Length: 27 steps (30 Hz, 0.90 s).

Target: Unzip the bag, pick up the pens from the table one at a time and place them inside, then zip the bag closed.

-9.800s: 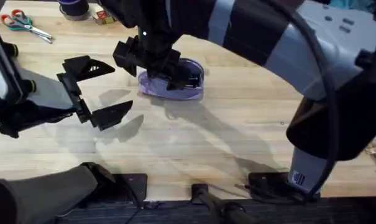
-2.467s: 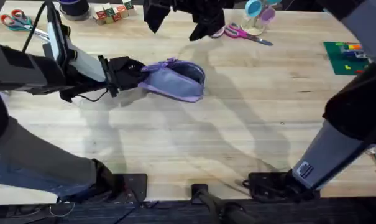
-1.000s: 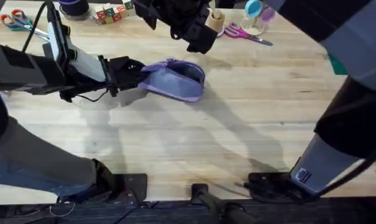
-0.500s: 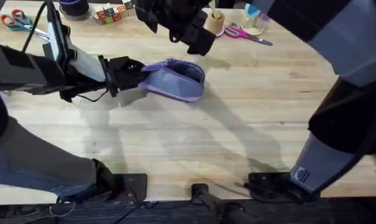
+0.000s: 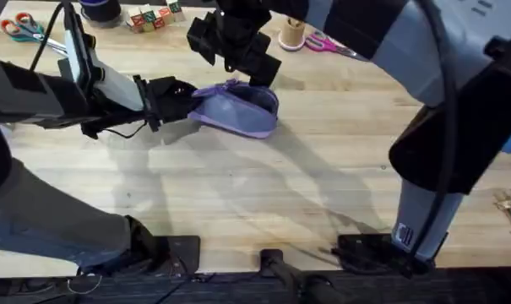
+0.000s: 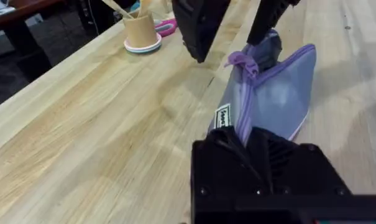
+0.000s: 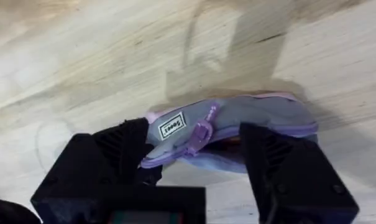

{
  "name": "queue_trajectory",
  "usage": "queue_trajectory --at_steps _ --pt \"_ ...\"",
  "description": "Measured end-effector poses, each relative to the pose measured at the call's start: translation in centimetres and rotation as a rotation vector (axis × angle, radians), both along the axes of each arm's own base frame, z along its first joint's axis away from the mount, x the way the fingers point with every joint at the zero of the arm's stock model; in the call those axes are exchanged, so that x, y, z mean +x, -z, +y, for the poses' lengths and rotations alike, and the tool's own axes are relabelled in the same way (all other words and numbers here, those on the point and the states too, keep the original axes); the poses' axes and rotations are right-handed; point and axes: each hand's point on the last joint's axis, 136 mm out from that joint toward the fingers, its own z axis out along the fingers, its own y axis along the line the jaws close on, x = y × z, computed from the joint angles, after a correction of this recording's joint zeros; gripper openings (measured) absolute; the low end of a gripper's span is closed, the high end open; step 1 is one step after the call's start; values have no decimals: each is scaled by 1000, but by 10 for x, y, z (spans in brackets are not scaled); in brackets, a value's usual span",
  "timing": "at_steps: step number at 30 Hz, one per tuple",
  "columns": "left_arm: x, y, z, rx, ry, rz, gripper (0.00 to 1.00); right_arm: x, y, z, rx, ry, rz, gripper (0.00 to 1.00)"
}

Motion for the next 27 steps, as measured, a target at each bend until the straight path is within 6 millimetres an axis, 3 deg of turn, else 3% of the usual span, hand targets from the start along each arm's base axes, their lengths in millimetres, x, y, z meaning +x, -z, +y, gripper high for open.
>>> queue_trajectory --at_steps 11,18,27 --pt "0 0 0 0 0 0 42 0 8 3 3 2 20 866" --pt "0 0 0 1 0 0 42 0 19 3 -12 2 36 793" --pt "0 0 0 1 -1 0 42 -3 25 5 -10 -4 61 577"
